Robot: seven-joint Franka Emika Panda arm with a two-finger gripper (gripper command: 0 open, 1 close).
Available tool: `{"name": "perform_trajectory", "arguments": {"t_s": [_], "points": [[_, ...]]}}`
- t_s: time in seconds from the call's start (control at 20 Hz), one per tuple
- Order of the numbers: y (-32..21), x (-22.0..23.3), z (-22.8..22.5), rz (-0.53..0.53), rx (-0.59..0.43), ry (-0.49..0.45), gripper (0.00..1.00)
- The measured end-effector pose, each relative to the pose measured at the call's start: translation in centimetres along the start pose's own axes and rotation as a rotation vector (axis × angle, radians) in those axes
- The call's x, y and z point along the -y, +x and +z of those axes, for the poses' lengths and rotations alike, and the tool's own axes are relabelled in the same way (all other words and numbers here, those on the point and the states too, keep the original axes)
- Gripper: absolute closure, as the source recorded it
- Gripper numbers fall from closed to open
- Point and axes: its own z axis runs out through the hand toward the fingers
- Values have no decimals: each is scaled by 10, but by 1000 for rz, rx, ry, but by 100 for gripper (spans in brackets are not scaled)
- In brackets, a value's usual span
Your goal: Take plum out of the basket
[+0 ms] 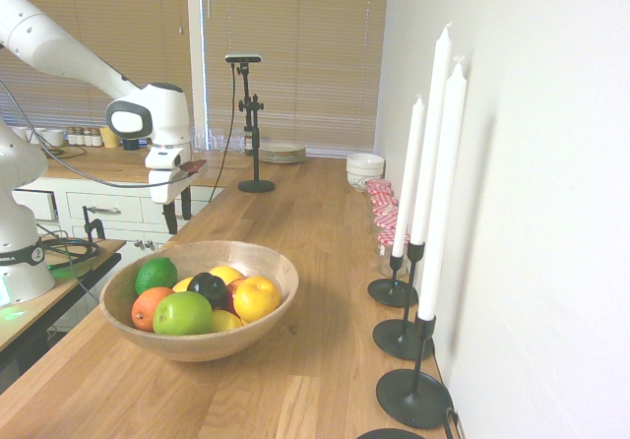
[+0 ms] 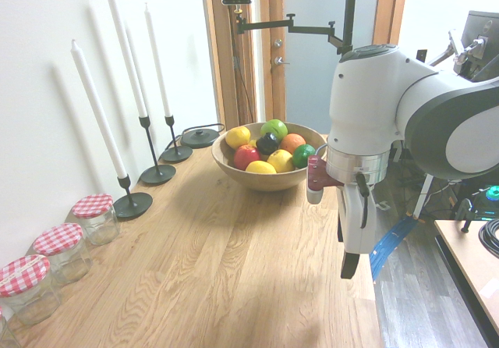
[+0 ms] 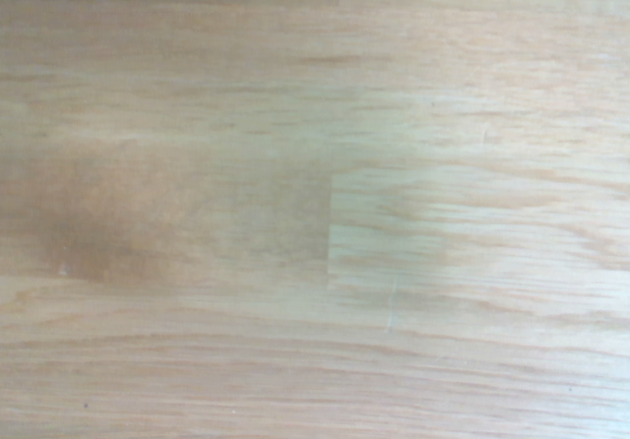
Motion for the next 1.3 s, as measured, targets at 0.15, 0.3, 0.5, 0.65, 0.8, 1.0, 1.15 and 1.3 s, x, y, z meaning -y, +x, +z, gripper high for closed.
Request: {"name": "perform_trajectory", "arguments": {"t_s": [0.15, 0.3, 0.5, 0.65, 0.8, 1.0, 1.15, 1.3], "points": [[-6, 6, 1, 10, -23, -17, 0], [-29, 26, 1, 22, -49, -22, 0], [-16, 26, -28, 53, -97, -3, 0], [7, 17, -76, 97, -134, 14, 0], [29, 0, -117, 141, -170, 18, 0], [70, -40, -156, 201, -197, 23, 0], [107, -72, -174, 240, -207, 28, 0], [147, -97, -180, 265, -206, 23, 0]]}}
